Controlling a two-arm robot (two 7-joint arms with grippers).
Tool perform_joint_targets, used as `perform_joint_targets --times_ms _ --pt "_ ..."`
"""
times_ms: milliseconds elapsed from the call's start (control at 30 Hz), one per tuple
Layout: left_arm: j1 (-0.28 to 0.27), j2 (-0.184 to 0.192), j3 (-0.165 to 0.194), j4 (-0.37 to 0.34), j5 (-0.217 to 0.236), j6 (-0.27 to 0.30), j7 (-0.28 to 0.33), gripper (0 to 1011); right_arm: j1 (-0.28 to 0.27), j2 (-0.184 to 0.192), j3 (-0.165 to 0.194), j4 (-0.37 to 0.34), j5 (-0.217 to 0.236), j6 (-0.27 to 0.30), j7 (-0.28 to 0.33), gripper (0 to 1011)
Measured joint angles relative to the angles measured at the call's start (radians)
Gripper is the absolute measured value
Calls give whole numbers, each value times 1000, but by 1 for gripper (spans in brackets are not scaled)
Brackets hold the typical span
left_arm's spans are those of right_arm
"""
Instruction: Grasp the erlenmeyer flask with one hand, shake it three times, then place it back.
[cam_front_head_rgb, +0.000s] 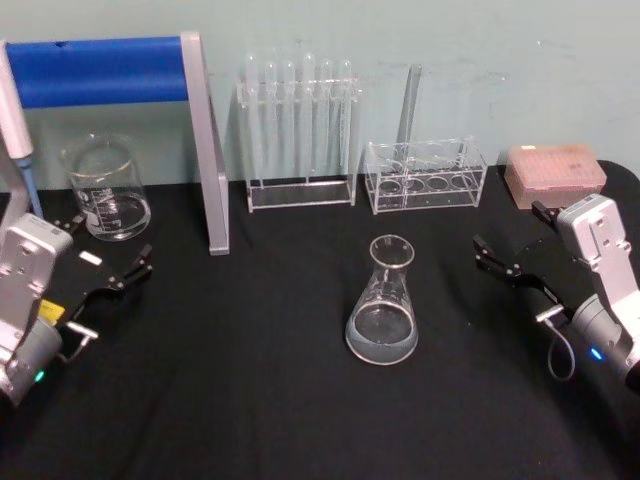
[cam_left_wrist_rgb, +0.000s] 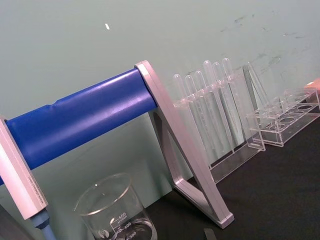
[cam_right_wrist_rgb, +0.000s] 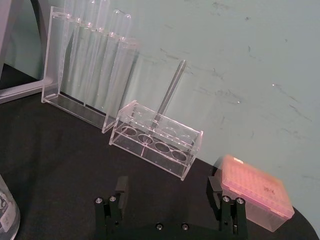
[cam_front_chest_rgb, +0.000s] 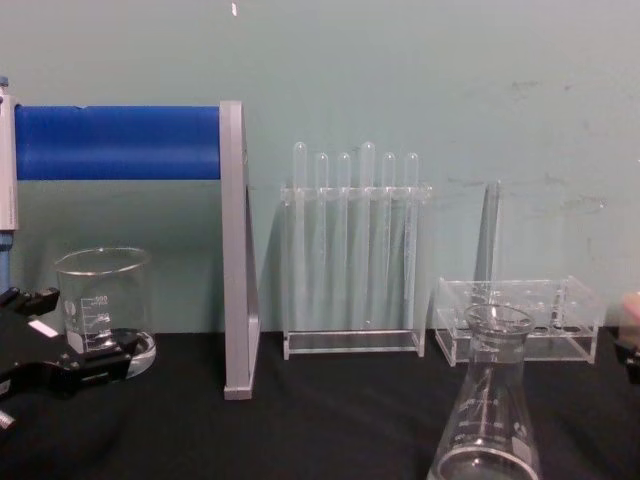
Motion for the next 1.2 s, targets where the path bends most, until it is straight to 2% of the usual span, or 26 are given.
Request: perform_joint_targets --times_ms 1200 --pt "0 0 0 0 0 0 0 1001 0 0 0 0 1 0 0 1000"
